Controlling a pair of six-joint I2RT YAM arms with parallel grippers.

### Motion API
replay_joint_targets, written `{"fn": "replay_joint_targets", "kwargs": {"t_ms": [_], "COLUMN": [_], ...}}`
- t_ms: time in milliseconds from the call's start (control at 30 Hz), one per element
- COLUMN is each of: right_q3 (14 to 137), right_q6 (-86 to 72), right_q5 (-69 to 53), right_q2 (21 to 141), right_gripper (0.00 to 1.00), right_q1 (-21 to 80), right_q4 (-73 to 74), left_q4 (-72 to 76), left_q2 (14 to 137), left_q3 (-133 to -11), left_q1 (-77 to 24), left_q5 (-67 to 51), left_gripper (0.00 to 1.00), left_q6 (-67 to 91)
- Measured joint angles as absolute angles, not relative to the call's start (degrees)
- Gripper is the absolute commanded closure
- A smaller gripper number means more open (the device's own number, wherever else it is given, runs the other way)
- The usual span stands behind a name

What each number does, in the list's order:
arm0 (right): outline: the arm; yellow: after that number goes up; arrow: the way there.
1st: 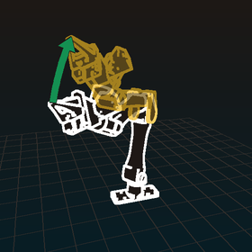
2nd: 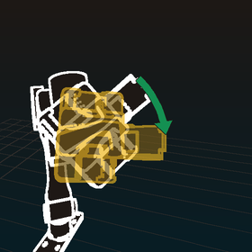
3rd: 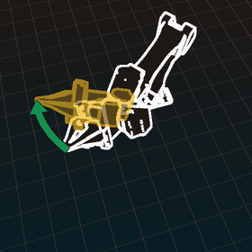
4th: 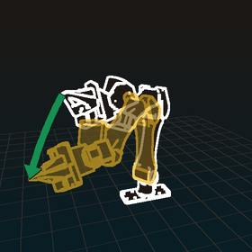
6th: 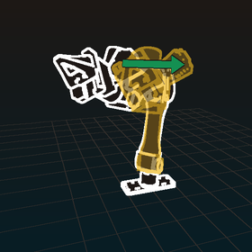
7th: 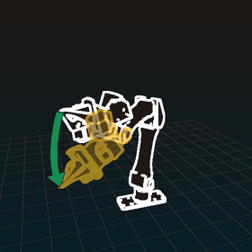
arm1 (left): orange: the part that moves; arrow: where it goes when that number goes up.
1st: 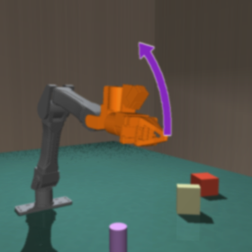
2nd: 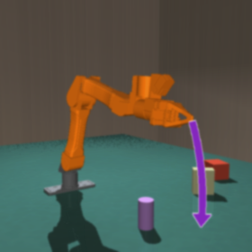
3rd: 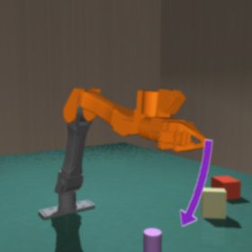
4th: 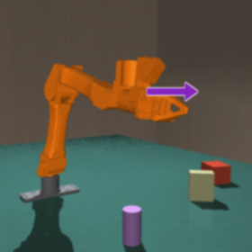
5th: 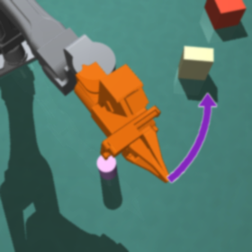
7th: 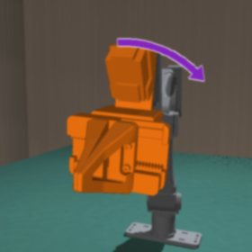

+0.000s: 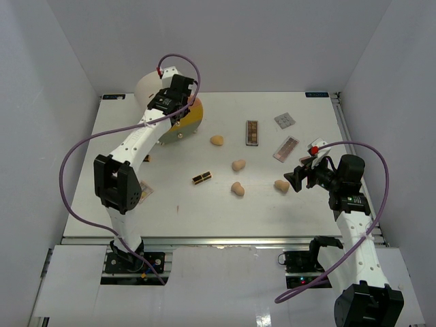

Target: Organize the makeup

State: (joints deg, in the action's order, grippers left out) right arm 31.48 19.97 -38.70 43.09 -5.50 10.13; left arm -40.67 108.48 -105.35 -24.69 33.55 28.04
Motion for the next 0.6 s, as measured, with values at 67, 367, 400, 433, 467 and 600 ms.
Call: {"fn": "replay_joint_targets", "kwargs": {"t_ms": [67,367,400,433,467,600], "right_q3": [31.5,31.5,31.5,31.5,31.5,31.5], "right_q6": [20.0,20.0,20.0,20.0,20.0,20.0], "right_q5": [-38.7,-38.5,-38.5,-38.5,-38.5,-38.5], "right_q2": [43.1,43.1,43.1,43.1,43.1,43.1], "right_gripper": [0.1,0.1,0.1,0.1,0.1,0.1], "right_q1": [-5.5,-5.5,-5.5,-5.5,-5.5,-5.5], "right_q4": [10.1,10.1,10.1,10.1,10.1,10.1], "left_q4": [-39.6,-38.4,-38.3,-38.2,-38.1,-37.7], "left_q2": [106.9,98.3,97.5,96.7,95.9,94.3], "left_q3": [-103.1,-92.7,-91.6,-90.6,-89.6,-87.5], "left_q1": [-24.6,-29.1,-29.6,-30.1,-30.5,-31.8], "left_q5": [32.9,31.2,31.1,31.1,31.0,30.9], "left_gripper": [0.84,0.85,0.85,0.85,0.85,0.85], "left_q6": [28.7,32.3,32.7,33.1,33.5,34.7]}}
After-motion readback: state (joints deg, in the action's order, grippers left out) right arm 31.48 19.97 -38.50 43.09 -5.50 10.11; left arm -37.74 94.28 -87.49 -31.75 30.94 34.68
